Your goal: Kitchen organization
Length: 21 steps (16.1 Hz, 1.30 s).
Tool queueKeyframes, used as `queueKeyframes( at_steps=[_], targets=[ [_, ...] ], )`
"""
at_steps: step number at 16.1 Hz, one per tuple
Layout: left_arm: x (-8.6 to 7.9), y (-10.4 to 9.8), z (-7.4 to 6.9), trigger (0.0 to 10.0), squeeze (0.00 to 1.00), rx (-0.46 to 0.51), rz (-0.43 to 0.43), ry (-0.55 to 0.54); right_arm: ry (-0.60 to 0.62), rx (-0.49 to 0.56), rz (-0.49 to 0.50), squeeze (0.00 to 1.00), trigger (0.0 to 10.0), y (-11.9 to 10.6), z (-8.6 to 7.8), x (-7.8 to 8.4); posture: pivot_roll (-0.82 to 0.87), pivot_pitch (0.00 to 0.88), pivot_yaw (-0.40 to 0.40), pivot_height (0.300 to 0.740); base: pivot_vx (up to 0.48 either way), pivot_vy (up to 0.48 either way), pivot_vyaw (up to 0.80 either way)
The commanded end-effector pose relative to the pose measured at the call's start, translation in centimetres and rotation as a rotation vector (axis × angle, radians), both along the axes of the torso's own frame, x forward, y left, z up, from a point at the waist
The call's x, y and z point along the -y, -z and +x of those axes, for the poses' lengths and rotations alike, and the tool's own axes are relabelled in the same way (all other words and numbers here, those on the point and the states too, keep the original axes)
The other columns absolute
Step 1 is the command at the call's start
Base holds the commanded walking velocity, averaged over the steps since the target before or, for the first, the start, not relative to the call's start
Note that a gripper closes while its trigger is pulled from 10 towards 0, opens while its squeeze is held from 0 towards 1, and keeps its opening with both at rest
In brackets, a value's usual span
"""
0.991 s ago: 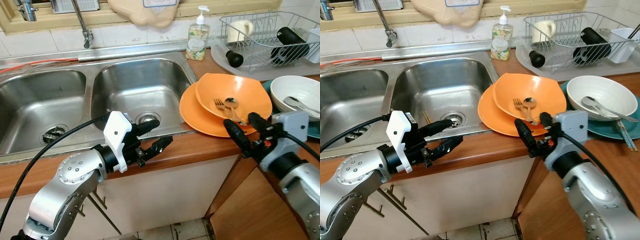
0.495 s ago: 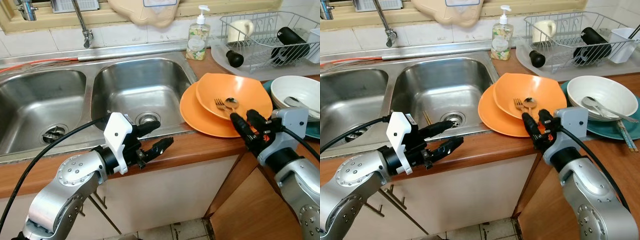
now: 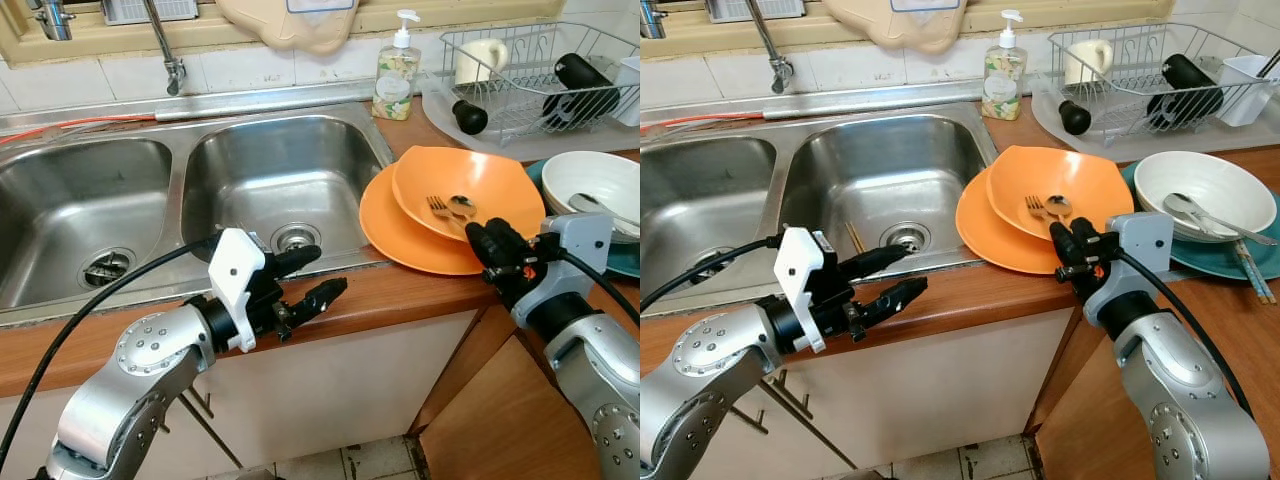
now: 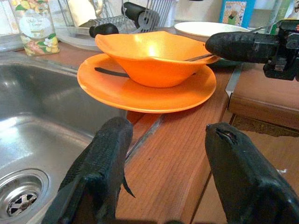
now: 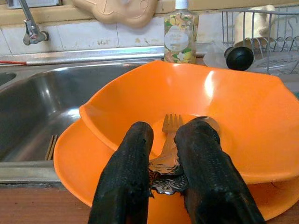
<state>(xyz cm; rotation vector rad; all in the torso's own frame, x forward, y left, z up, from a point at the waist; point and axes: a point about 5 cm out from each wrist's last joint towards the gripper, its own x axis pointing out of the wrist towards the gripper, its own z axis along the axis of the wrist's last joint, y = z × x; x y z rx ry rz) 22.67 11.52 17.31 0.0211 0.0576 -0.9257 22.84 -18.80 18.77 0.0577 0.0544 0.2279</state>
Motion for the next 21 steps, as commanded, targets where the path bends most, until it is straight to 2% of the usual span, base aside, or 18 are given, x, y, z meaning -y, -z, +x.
queueKeyframes(
  at_steps=[1, 4, 10, 15, 19, 20, 21],
  targets=[
    [0.3, -0.4, -0.1, 10.0, 0.00, 0.016, 0.008, 0.015, -0.009, 0.026, -0.005, 0.00, 0.0, -0.5, 0.3, -0.2, -0.15, 0.000, 0.057, 0.740, 0.000, 0.000, 0.00],
    [0.2, -0.4, -0.1, 10.0, 0.00, 0.016, 0.007, 0.017, -0.039, 0.056, 0.007, 0.00, 0.0, -1.3, 0.2, -0.3, -0.15, 0.000, 0.060, 0.740, 0.000, 0.000, 0.00],
    [0.2, -0.5, 0.1, 10.0, 0.00, 0.021, 0.010, 0.027, -0.100, 0.146, 0.184, 0.00, 0.0, -3.7, 0.0, 0.6, -0.15, 0.000, 0.068, 0.740, 0.000, 0.000, 0.00],
    [0.3, -0.5, 0.1, 10.0, 0.00, 0.019, 0.013, 0.033, -0.093, 0.116, 0.165, 0.00, 0.0, -3.4, 0.0, 0.6, -0.15, 0.000, 0.071, 0.740, 0.000, 0.000, 0.00],
    [0.4, -0.4, 0.1, 10.0, 0.00, 0.018, 0.018, 0.045, -0.084, 0.076, 0.109, 0.00, 0.0, -2.7, 0.1, 0.5, -0.15, 0.000, 0.072, 0.740, 0.000, 0.000, 0.00],
    [0.5, -0.4, 0.0, 10.0, 0.00, 0.018, 0.016, 0.049, -0.060, 0.070, 0.088, 0.00, 10.0, -2.6, 0.3, 0.5, -0.15, 0.000, 0.070, 0.740, 0.000, 0.000, 0.00],
    [0.5, -0.4, 0.0, 10.0, 0.00, 0.017, 0.015, 0.052, -0.048, 0.068, 0.081, 0.00, 10.0, -2.5, 0.4, 0.5, -0.15, 0.000, 0.069, 0.740, 0.000, 0.000, 0.00]
  ],
)
